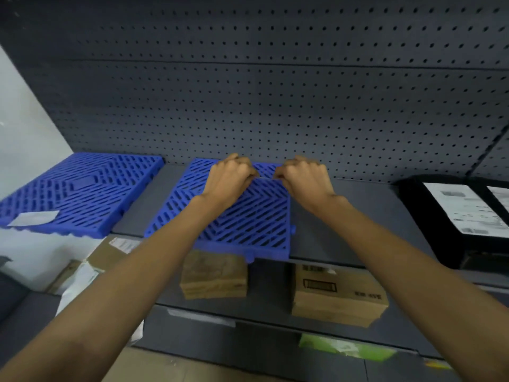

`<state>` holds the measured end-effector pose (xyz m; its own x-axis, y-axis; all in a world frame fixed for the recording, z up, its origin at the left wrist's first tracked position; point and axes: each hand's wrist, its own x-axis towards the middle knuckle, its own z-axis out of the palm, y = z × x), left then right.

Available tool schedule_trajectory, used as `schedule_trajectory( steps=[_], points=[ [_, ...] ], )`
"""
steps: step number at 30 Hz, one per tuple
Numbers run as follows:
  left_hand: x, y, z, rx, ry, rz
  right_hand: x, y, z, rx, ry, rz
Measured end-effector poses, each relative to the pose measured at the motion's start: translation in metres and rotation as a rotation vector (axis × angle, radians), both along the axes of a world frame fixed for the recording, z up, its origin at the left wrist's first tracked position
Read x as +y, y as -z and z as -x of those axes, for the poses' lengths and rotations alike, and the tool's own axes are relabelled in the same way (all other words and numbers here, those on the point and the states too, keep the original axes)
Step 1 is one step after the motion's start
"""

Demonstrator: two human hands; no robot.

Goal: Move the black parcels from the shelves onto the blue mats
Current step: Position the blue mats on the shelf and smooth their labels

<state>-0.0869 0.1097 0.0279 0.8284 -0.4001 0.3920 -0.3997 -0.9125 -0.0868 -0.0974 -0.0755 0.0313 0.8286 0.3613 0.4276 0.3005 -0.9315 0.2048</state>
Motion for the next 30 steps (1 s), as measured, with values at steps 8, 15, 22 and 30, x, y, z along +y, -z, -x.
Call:
schedule_trajectory(
  steps=[8,15,22,30],
  points=[
    [0.097,0.010,0.078,0.004,0.019,-0.036,0.090,0.017,0.076,0.017,-0.068,-0.035],
    [0.126,0.034,0.116,0.030,0.065,-0.070,0.122,0.041,0.123,0.043,0.023,-0.008],
    [0.125,0.057,0.123,0.067,0.026,-0.084,0.127,0.056,0.137,0.095,0.154,-0.004],
    [0.123,0.062,0.121,0.157,0.050,-0.037,0.131,0.055,0.137,0.142,0.199,0.005]
  ],
)
